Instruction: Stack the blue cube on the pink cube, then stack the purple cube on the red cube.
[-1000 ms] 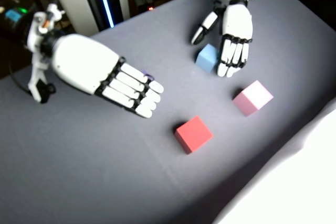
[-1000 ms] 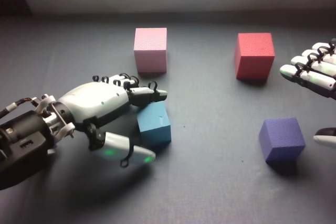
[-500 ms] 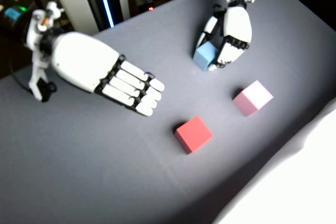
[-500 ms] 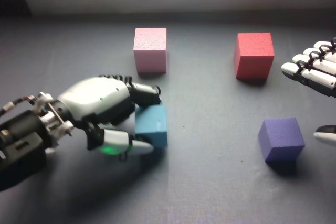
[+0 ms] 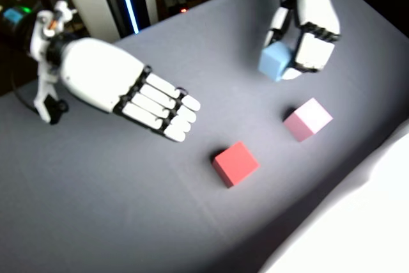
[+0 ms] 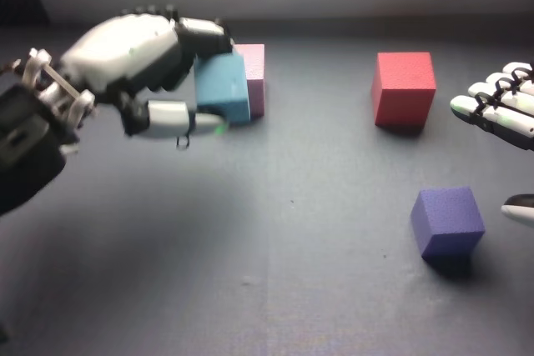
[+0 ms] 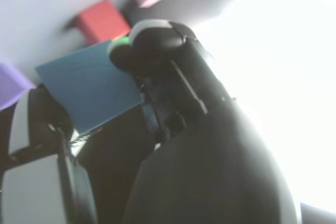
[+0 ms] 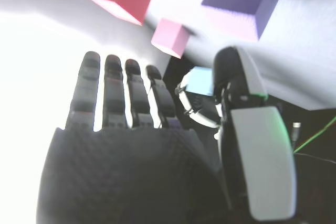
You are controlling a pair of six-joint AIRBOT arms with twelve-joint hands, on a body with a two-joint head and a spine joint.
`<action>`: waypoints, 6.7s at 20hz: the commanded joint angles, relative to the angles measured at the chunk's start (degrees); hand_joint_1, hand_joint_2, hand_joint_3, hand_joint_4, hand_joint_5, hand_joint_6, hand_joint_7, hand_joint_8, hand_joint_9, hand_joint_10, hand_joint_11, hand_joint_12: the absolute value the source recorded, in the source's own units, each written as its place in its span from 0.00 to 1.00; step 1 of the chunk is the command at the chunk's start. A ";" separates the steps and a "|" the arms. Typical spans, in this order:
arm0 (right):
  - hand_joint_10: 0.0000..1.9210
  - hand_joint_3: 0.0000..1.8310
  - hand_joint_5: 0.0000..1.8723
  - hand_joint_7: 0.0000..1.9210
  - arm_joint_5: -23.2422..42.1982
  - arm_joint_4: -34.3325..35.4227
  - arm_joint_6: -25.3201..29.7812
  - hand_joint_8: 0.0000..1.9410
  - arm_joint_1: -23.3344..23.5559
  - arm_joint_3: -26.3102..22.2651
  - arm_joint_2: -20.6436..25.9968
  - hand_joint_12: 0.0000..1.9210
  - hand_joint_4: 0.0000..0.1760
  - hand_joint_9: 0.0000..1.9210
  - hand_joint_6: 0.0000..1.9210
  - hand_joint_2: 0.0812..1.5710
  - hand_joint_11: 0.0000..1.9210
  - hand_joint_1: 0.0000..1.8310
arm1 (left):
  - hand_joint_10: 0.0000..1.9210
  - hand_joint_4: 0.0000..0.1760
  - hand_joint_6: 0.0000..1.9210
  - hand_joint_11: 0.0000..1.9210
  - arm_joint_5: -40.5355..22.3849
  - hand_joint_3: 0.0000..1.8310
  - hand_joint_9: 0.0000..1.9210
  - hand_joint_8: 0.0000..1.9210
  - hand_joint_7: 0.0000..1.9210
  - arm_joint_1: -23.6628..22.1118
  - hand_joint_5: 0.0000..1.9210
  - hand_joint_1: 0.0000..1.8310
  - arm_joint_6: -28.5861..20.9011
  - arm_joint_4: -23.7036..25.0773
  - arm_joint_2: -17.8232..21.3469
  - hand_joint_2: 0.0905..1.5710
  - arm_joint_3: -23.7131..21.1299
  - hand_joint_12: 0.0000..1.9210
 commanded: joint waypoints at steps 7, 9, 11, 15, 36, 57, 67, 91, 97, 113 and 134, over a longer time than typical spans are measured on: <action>0.00 0.00 0.00 0.00 6.72 -0.03 0.13 0.00 -0.31 0.78 -0.70 0.00 0.00 0.00 0.00 0.82 0.00 0.32 | 0.88 0.00 0.63 0.48 6.41 0.00 0.48 0.81 0.43 -9.61 0.37 0.65 1.41 0.05 -4.54 0.77 7.91 0.99; 0.00 0.00 0.00 0.00 6.72 -0.02 0.34 0.00 -0.76 1.01 -0.92 0.00 0.00 0.00 0.00 0.82 0.00 0.33 | 0.92 0.00 0.64 0.53 9.31 0.00 0.51 0.84 0.41 -10.98 0.34 0.65 2.62 -1.34 -6.21 0.79 10.45 1.00; 0.00 0.00 0.00 0.00 6.70 -0.02 0.39 0.00 -0.93 1.29 -1.22 0.00 0.00 0.00 0.00 0.82 0.00 0.32 | 0.88 0.00 0.64 0.51 11.82 0.00 0.50 0.82 0.42 -11.58 0.34 0.65 2.62 -1.75 -7.68 0.79 12.66 0.99; 0.00 0.00 0.00 0.00 6.71 -0.02 0.67 0.00 -1.19 1.42 -1.32 0.00 0.00 0.00 0.00 0.83 0.00 0.32 | 0.90 0.00 0.62 0.52 14.75 0.00 0.52 0.82 0.42 -11.79 0.35 0.65 2.60 -2.94 -9.78 0.79 15.71 1.00; 0.00 0.00 0.00 0.00 8.31 -0.78 2.02 0.00 -1.66 0.31 -0.73 0.00 0.00 0.00 0.00 0.81 0.00 0.33 | 0.00 1.00 0.00 0.00 3.44 0.00 0.00 0.00 0.00 -7.10 0.00 0.36 2.61 -3.92 -4.66 0.60 9.19 1.00; 0.83 0.00 0.28 0.37 2.86 -2.77 13.58 0.75 -2.46 8.88 -11.96 0.93 0.00 0.35 0.74 0.80 0.28 0.72 | 0.00 1.00 0.00 0.00 -33.82 0.00 0.00 0.00 0.00 16.66 0.00 0.23 2.81 -4.35 11.91 0.89 -14.94 0.00; 0.85 0.00 0.35 0.37 5.21 -4.18 16.12 0.72 -0.30 9.75 -11.93 0.94 0.00 0.29 0.80 0.80 0.15 0.72 | 0.00 0.97 0.00 0.00 -35.38 0.00 0.00 0.00 0.00 19.50 0.00 0.20 2.79 -6.02 12.58 0.88 -15.85 0.00; 0.00 0.00 0.00 0.00 10.19 -13.38 21.17 0.00 -6.62 2.79 -6.02 0.01 0.17 0.00 0.00 0.68 0.00 0.63 | 0.00 0.76 0.00 0.00 -37.66 0.00 0.00 0.00 0.00 22.03 0.00 0.35 2.79 -7.90 12.95 0.87 -16.90 0.00; 0.02 0.00 0.04 0.05 4.86 -13.95 21.40 0.00 -4.21 5.81 -10.31 0.18 0.00 0.03 0.00 0.71 0.00 0.65 | 0.00 0.75 0.00 0.00 -37.70 0.00 0.00 0.00 0.00 22.05 0.00 0.31 2.79 -7.96 12.84 0.87 -16.90 0.00; 0.82 0.00 0.34 0.40 5.65 -8.66 17.50 0.72 10.10 13.67 -12.59 0.92 0.00 0.34 0.71 0.79 0.20 0.71 | 0.00 0.50 0.00 0.00 -36.95 0.00 0.00 0.00 0.00 22.93 0.00 0.29 1.87 -8.44 11.91 0.88 -16.48 0.00; 0.67 0.00 0.38 0.27 -8.46 8.54 9.49 0.83 23.07 33.58 -25.39 0.98 0.00 0.19 0.77 0.83 0.10 0.61 | 0.00 0.70 0.00 0.00 -35.63 0.00 0.00 0.00 0.00 23.49 0.00 0.32 -0.76 -7.55 9.41 0.86 -14.72 0.00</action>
